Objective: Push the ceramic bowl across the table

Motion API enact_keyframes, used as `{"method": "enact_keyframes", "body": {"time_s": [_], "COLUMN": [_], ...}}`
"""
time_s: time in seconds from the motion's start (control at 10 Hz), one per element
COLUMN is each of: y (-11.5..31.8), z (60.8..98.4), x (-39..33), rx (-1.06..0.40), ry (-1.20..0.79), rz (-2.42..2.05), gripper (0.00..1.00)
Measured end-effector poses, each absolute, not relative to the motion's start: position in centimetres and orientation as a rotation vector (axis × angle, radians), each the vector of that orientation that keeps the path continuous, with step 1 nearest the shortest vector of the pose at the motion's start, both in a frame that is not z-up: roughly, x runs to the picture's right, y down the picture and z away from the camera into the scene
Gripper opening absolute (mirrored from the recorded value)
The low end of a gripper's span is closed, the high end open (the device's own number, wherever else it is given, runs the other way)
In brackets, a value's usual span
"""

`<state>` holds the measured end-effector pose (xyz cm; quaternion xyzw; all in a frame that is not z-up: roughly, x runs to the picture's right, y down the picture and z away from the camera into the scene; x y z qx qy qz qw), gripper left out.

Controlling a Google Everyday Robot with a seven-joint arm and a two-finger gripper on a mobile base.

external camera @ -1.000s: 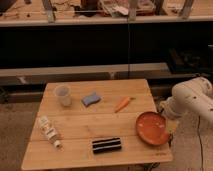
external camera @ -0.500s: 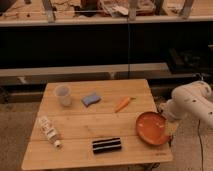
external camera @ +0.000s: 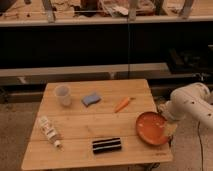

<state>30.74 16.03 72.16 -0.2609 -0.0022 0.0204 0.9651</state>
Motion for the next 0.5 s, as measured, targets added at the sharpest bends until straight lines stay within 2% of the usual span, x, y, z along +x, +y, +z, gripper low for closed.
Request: {"method": "enact_keyframes", "body": {"time_s": [0.5], "y": [16.63], "z": [72.78], "x": [30.44], "rx": [-0.523], "ry": [-0.012], "rz": [0.034], "gripper": [0.8]}}
